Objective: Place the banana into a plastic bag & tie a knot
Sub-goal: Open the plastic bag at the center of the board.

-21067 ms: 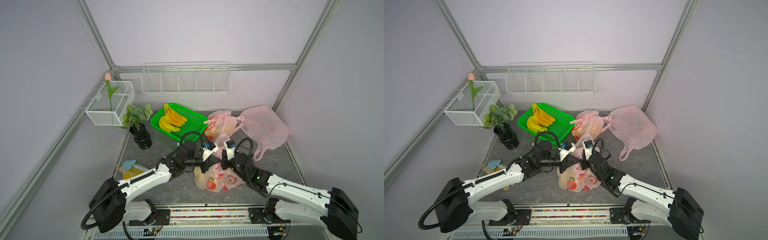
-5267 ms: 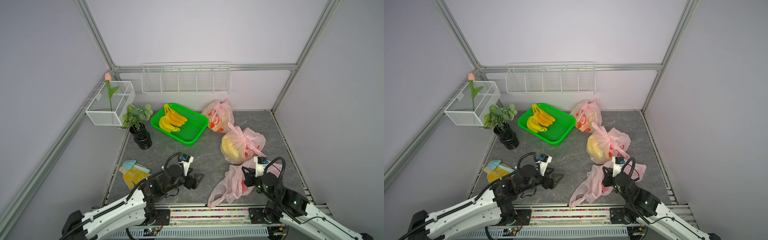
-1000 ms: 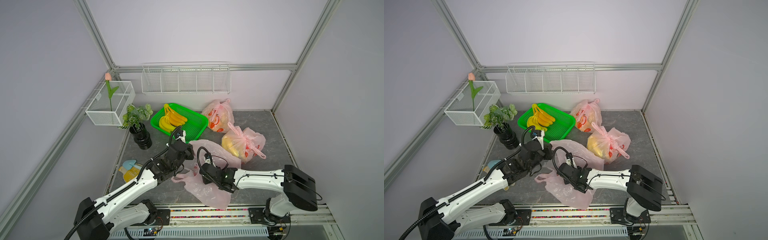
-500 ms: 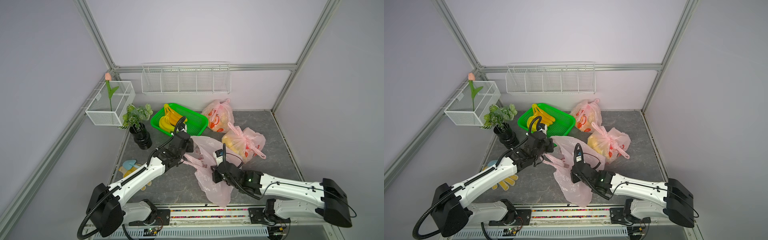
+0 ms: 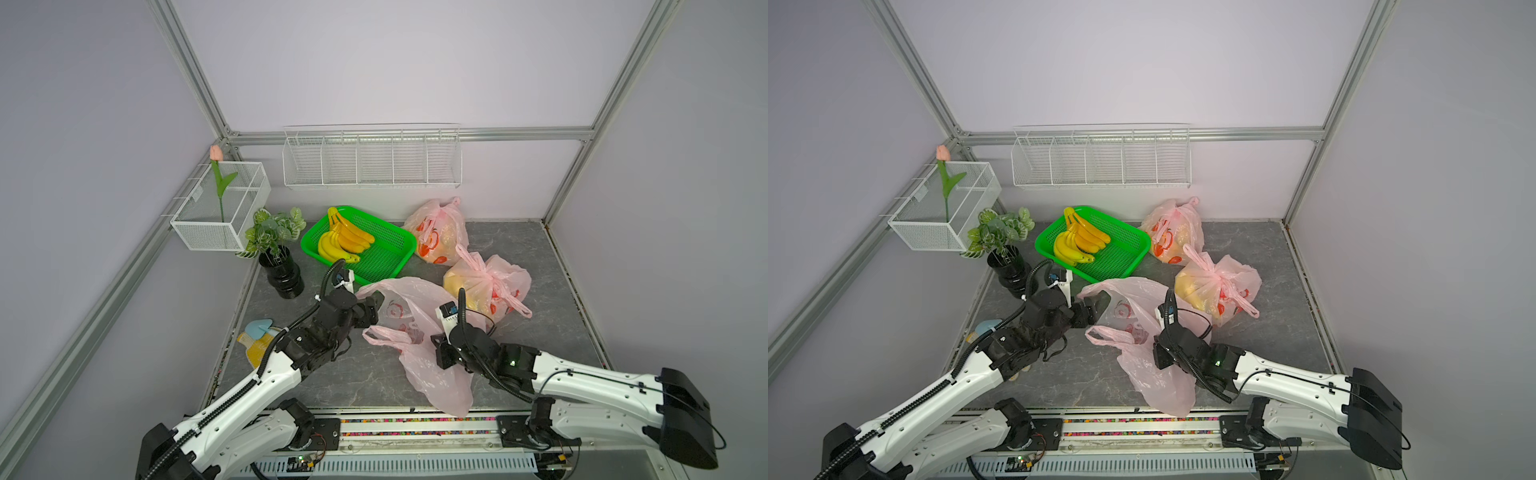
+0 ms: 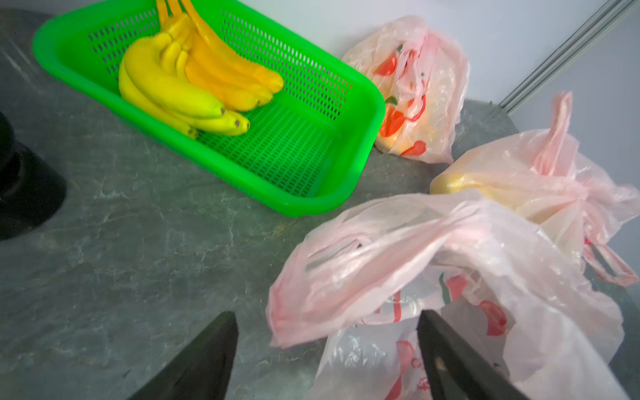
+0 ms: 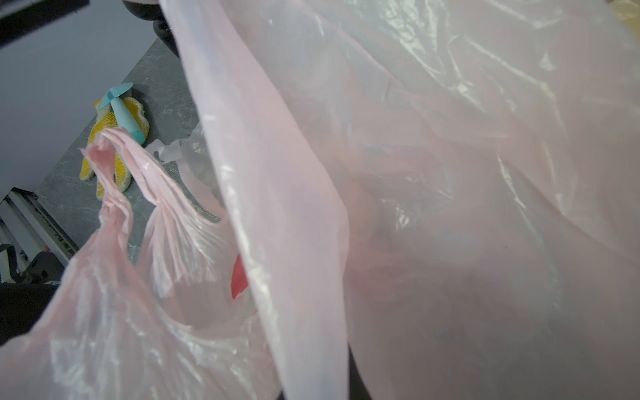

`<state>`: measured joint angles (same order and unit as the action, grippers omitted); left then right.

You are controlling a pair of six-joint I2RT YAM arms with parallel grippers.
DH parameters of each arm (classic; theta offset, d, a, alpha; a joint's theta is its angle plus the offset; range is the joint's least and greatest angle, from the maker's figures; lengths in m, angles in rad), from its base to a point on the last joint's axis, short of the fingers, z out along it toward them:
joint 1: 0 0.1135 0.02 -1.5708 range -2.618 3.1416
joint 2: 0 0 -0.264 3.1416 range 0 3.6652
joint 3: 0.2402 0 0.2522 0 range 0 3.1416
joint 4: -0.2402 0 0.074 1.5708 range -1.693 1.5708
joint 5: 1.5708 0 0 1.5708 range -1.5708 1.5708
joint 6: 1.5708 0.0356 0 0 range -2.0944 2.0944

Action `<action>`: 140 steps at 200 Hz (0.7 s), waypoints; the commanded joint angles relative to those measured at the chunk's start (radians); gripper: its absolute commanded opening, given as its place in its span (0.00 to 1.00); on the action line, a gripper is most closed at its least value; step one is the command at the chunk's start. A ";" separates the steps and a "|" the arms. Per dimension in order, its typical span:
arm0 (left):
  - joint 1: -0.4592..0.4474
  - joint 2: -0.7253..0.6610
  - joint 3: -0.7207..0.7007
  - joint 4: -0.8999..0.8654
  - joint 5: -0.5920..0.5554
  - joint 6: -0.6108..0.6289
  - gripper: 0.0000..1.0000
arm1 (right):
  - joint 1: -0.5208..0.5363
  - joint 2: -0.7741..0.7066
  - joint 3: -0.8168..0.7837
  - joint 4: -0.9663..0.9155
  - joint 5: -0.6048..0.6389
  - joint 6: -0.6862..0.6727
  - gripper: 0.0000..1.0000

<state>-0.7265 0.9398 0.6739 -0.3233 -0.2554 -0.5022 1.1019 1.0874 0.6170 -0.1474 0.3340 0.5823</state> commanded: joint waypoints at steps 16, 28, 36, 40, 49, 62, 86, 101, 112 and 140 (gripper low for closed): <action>0.003 0.038 -0.056 0.081 0.169 -0.072 0.82 | -0.004 -0.015 -0.028 0.074 -0.027 -0.023 0.07; 0.002 0.057 -0.060 0.081 0.194 -0.075 0.83 | -0.003 -0.017 -0.034 0.082 -0.027 -0.023 0.07; 0.003 0.075 -0.064 0.078 0.186 -0.075 0.84 | -0.003 -0.022 -0.041 0.094 -0.036 -0.025 0.07; 0.003 0.083 -0.068 0.079 0.179 -0.073 0.84 | -0.004 -0.024 -0.044 0.102 -0.043 -0.027 0.07; 0.003 0.107 -0.077 0.089 0.157 -0.064 0.85 | -0.003 -0.030 -0.055 0.129 -0.063 -0.036 0.07; 0.010 0.143 -0.083 0.113 0.158 -0.054 0.85 | -0.005 -0.040 -0.066 0.151 -0.082 -0.048 0.07; 0.012 0.210 -0.074 0.156 0.166 -0.054 0.73 | -0.004 -0.068 -0.090 0.163 -0.092 -0.053 0.07; 0.013 0.243 -0.065 0.180 0.178 -0.059 0.57 | -0.003 -0.092 -0.101 0.148 -0.072 -0.047 0.07; 0.013 0.258 -0.058 0.182 0.171 -0.065 0.45 | -0.003 -0.110 -0.108 0.134 -0.046 -0.046 0.07; 0.016 0.269 -0.048 0.153 0.101 -0.067 0.17 | -0.018 -0.194 -0.116 0.055 0.039 -0.029 0.07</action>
<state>-0.7181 1.2030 0.6044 -0.1783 -0.0975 -0.5594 1.1000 0.9657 0.5224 -0.0410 0.2947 0.5491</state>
